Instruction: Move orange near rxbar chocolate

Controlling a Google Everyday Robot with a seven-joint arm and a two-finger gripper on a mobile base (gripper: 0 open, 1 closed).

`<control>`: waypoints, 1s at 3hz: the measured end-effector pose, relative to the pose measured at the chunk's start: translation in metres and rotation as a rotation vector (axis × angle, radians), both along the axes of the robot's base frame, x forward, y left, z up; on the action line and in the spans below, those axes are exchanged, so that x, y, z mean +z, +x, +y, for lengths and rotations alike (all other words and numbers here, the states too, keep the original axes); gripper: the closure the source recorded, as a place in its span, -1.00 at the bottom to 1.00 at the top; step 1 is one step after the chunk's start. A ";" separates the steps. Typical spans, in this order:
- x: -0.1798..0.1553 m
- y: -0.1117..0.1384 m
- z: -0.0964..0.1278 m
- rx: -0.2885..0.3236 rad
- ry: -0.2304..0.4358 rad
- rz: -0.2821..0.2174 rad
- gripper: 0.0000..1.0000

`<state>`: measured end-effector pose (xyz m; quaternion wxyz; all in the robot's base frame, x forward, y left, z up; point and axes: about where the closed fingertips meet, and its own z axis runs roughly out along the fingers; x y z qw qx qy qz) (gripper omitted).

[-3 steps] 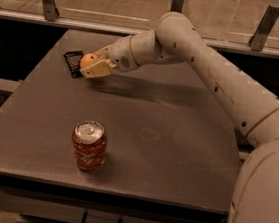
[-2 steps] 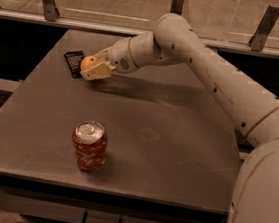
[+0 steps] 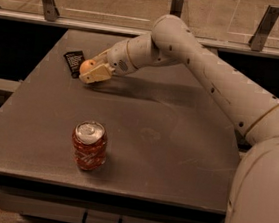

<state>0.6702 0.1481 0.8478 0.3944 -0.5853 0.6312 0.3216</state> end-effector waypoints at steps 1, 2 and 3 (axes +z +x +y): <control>-0.002 0.001 -0.003 -0.012 -0.011 0.000 -1.00; -0.002 0.001 -0.003 -0.011 -0.010 0.001 -1.00; -0.003 -0.003 0.003 -0.005 0.010 0.013 -1.00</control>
Offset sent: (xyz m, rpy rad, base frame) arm 0.0029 -0.0129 -0.0003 -0.0185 -0.0056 -0.0321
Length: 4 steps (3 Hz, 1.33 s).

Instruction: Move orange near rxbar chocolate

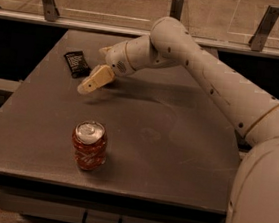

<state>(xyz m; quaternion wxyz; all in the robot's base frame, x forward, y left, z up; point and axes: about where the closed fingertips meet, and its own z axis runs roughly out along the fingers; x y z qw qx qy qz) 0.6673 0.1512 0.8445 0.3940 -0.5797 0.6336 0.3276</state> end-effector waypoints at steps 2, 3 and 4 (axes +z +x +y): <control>0.012 -0.010 0.032 0.050 0.086 0.002 -1.00; 0.017 -0.008 0.030 0.041 0.099 -0.008 -1.00; 0.023 0.000 0.010 -0.009 0.096 -0.026 -1.00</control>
Offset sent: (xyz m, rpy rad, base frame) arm -0.0103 0.0427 0.0243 0.1362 -0.0110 0.0639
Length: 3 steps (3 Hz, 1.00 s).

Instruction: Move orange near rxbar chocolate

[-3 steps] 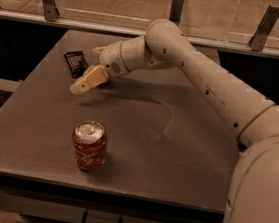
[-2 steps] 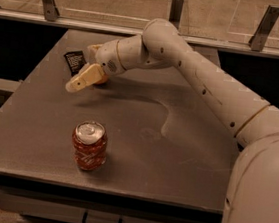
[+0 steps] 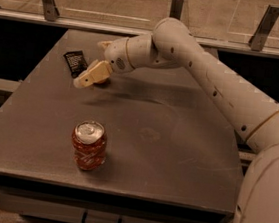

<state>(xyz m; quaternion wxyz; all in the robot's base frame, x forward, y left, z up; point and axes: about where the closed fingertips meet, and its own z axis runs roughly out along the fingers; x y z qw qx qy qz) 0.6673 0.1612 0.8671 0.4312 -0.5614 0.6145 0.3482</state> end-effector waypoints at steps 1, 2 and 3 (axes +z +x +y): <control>0.010 0.005 -0.028 -0.056 -0.007 -0.021 -1.00; 0.032 0.008 -0.071 -0.116 -0.035 -0.069 -1.00; 0.078 0.012 -0.132 -0.196 -0.108 -0.178 -1.00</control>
Offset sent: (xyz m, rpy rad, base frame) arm 0.0139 -0.1337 0.0635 -0.0722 -0.1347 -0.2036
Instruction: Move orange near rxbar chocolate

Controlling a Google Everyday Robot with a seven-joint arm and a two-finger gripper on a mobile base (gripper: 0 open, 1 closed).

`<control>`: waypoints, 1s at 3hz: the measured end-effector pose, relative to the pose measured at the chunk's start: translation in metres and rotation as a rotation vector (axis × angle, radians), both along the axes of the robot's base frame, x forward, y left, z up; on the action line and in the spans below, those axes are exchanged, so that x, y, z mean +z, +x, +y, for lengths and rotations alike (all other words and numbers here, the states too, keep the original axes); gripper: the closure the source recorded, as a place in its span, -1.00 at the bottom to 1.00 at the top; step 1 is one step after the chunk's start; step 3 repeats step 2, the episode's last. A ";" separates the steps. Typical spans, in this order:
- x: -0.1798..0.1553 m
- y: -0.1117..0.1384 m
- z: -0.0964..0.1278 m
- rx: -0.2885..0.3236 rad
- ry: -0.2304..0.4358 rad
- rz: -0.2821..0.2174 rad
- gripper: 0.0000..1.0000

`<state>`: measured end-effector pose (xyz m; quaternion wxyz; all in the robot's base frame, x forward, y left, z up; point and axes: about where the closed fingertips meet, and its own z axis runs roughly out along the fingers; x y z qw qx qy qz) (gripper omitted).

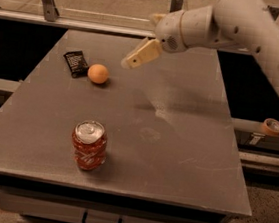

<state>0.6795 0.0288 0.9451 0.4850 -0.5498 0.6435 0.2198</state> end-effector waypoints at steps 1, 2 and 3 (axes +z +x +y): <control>0.071 -0.010 -0.070 -0.104 -0.137 -0.173 -1.00; 0.071 -0.010 -0.070 -0.103 -0.137 -0.173 -1.00; 0.071 -0.010 -0.070 -0.103 -0.137 -0.173 -1.00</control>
Offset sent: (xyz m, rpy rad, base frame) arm -0.0067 -0.0615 0.0550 -0.1136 -0.1389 -0.0880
